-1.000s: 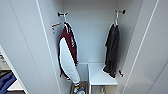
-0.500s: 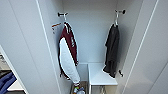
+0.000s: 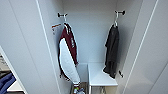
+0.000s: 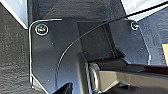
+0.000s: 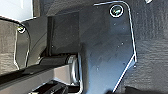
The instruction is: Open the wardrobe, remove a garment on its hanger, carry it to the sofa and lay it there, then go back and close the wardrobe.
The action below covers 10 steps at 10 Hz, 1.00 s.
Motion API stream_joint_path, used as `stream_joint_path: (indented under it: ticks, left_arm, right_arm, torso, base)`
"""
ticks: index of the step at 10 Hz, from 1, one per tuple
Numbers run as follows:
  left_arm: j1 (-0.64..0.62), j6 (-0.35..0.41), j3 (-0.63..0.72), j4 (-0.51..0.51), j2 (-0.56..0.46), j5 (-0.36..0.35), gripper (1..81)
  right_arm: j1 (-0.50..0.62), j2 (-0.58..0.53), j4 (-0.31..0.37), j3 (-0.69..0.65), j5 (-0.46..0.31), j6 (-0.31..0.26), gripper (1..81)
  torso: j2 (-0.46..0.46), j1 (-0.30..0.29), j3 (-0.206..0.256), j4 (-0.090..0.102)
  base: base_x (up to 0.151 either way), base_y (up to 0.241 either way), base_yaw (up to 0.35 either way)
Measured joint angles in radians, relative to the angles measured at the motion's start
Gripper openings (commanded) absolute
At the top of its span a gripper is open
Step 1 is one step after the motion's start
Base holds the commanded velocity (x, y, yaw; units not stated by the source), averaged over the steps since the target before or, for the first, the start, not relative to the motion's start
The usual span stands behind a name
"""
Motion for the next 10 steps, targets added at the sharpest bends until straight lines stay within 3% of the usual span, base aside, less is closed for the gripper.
stream_joint_path:
  ticks: [10]
  left_arm:
    - [-0.008,0.0,0.0,0.003,0.0,0.0,81.1]
  right_arm:
    - [0.006,0.008,0.0,0.0,0.004,0.003,81.1]
  torso:
    - [-0.001,0.001,0.0,0.0]
  base:
    - [0.088,0.0,0.0]
